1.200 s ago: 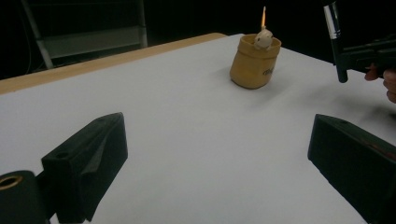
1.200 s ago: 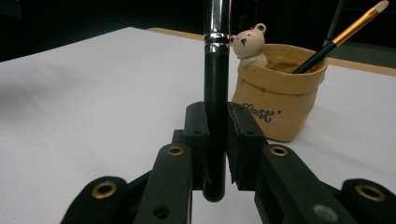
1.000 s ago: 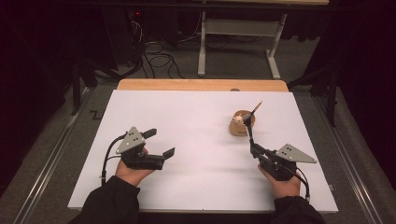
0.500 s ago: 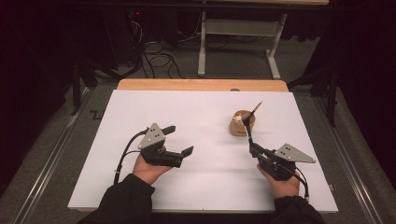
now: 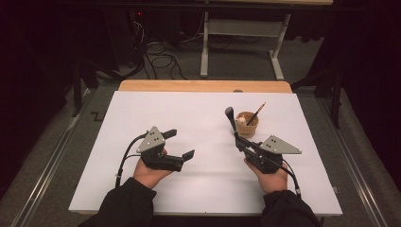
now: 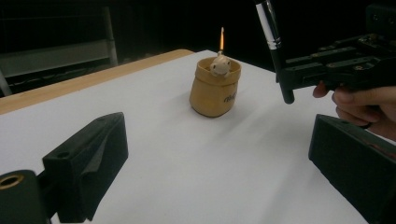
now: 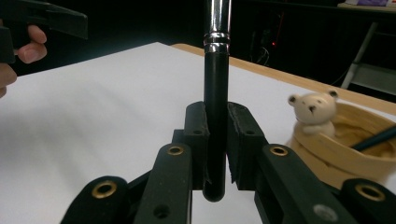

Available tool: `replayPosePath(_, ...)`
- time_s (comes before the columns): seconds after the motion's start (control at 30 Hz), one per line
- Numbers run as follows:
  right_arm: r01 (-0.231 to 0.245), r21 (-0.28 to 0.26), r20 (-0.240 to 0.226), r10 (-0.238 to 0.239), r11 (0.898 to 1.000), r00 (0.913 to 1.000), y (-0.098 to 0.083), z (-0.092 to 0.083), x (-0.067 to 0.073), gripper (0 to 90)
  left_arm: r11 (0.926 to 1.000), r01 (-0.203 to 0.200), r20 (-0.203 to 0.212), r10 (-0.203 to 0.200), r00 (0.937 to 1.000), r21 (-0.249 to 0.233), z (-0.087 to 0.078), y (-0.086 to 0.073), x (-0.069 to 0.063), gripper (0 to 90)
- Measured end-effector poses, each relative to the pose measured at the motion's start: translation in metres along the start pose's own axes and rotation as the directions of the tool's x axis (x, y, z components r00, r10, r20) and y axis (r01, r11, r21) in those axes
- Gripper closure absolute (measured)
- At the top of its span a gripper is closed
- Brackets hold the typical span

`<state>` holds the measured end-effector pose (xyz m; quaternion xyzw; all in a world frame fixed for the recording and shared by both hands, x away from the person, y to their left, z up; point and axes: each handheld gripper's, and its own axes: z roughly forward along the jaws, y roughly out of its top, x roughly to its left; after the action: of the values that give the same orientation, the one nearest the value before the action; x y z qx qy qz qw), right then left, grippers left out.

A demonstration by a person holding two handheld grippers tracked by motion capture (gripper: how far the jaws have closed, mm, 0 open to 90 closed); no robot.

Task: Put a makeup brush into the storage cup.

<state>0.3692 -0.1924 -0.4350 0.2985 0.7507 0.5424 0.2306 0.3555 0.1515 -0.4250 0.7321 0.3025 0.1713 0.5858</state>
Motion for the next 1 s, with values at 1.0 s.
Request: replayPosePath(1.0, 0.029, -0.014, -0.104, -0.031, 0.999, 0.9941, -0.004, 0.032, 0.045, 81.2, 0.9988, 0.033, 0.019, -0.033, 0.9993, -0.035, -0.009, 0.003, -0.002, 7.4)
